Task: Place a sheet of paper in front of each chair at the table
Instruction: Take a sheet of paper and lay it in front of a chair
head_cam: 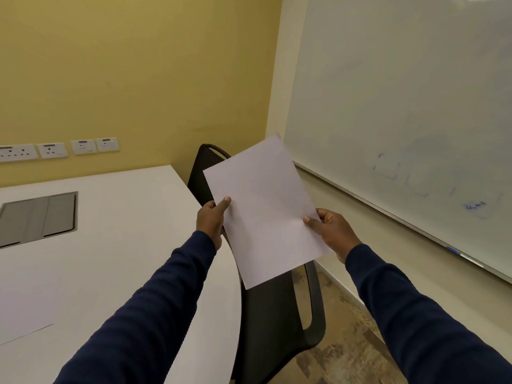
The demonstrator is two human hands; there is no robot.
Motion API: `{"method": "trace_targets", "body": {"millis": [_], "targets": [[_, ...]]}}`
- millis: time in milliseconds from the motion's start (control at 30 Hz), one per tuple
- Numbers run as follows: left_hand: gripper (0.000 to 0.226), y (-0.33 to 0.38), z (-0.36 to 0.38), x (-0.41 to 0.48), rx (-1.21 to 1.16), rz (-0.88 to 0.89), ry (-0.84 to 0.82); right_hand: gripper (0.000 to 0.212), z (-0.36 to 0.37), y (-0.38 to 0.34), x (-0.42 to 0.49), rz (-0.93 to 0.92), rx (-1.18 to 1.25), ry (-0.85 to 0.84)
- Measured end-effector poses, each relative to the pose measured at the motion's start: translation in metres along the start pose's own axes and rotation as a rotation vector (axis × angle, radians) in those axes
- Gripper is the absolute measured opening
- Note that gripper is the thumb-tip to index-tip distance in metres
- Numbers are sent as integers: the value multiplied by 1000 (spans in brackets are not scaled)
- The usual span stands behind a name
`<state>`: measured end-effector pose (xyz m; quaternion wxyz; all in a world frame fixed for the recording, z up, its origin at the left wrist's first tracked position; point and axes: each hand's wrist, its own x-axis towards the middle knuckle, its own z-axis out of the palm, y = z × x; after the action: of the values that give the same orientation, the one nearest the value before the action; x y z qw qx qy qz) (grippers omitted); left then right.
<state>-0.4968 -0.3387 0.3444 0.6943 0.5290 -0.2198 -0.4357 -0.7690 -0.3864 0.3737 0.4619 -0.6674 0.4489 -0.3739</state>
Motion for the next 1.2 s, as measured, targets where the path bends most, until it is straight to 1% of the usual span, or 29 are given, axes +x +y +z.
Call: {"method": "trace_targets", "body": {"millis": [100, 233, 367, 433, 567, 633, 733, 867, 1000, 1200], "targets": [[38, 4, 21, 19, -45, -2, 37, 11, -16, 9, 31, 45, 18, -67], [33, -1, 51, 49, -89, 12, 84, 18, -43, 24, 80, 65, 8, -147], [31, -8, 86, 79, -116, 77, 164, 22, -75, 36, 136, 56, 18, -200], [28, -11, 104, 94, -150, 108, 222, 27, -91, 42, 163, 62, 72, -225], [10, -15, 140, 121, -220, 151, 338, 35, -116, 58, 200, 140, 255, -286], [7, -15, 158, 133, -258, 163, 396, 38, -122, 67, 218, 175, 300, -305], [5, -17, 178, 153, -276, 180, 448, 37, -120, 83, 248, 221, 360, -307], [5, -21, 191, 188, -259, 202, 508, 33, -110, 104, 293, 245, 350, -339], [7, -22, 193, 235, -246, 235, 572, 29, -96, 121, 347, 232, 312, -427], [7, -14, 173, 336, -311, 294, 638, 25, -44, 127, 462, 201, 243, -476]]}}
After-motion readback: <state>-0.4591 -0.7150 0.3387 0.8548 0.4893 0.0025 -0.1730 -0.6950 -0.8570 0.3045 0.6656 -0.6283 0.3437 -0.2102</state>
